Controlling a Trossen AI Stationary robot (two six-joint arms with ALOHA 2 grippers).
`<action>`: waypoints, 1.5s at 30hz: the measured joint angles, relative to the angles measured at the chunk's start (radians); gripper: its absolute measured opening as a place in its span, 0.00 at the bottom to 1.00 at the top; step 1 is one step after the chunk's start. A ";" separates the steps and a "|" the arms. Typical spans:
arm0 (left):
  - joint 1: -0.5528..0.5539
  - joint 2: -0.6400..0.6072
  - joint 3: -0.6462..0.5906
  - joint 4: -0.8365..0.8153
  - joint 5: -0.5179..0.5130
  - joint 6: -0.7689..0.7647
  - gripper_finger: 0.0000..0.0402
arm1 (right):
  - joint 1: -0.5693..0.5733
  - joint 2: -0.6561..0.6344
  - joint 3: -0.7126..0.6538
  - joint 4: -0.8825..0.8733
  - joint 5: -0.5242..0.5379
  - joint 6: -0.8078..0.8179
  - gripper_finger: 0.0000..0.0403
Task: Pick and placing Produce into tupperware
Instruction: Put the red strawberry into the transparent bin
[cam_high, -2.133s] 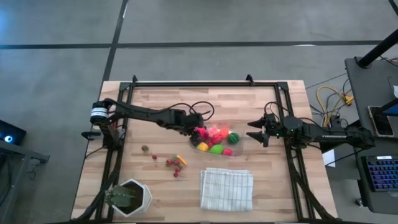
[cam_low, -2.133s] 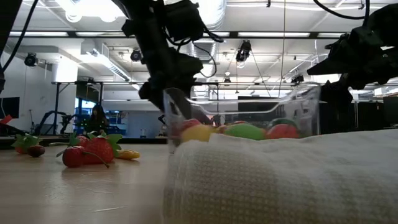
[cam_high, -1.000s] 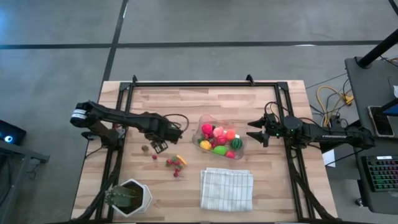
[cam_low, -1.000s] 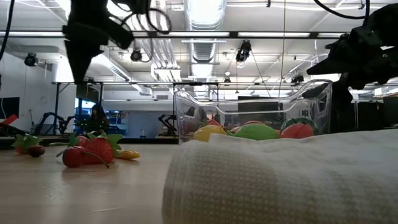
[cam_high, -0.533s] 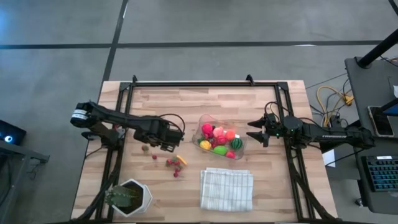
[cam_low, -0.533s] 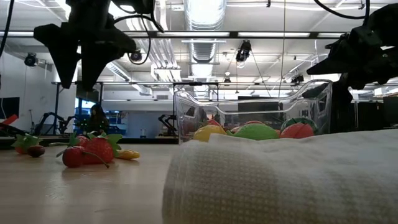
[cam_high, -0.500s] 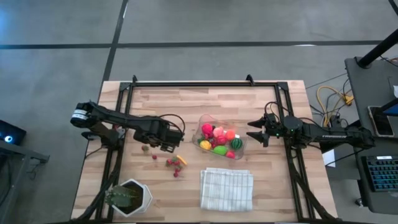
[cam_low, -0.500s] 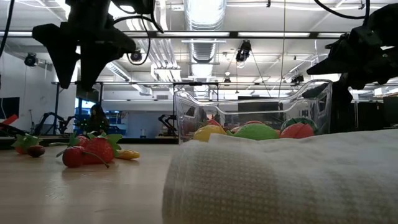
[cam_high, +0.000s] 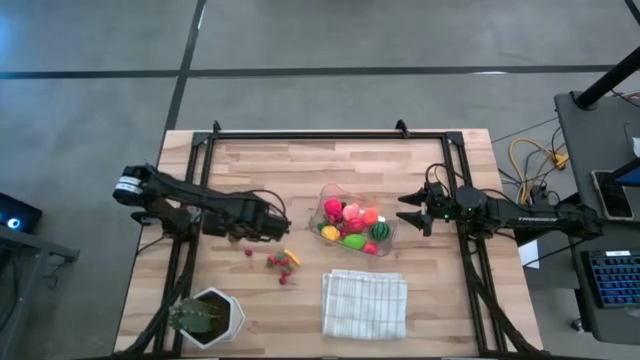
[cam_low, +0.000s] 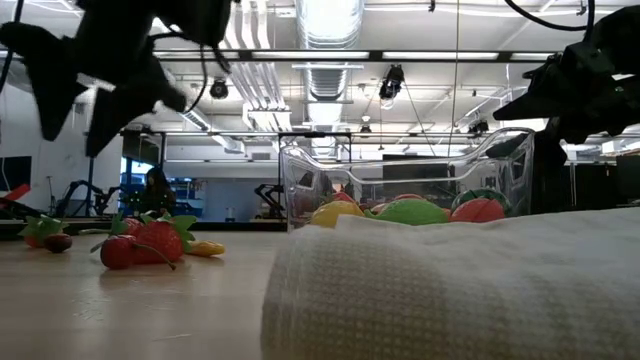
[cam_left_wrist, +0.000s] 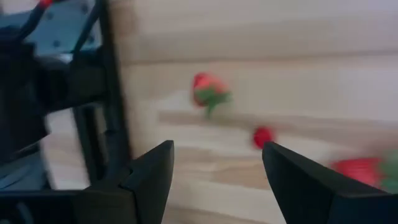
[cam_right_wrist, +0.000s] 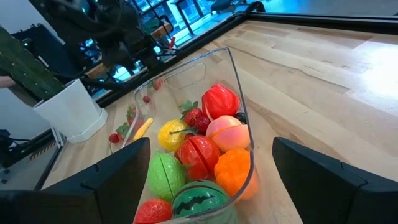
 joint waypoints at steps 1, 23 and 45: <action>-0.006 0.000 -0.017 0.000 0.013 0.001 0.57 | 0.000 0.000 0.000 0.000 0.000 0.000 0.82; -0.021 0.004 -0.313 0.349 0.058 -0.172 0.57 | 0.000 0.000 0.000 0.000 0.000 0.000 0.82; -0.019 0.001 -0.334 0.270 0.000 -0.370 0.57 | 0.000 0.000 0.000 0.000 0.000 0.000 0.82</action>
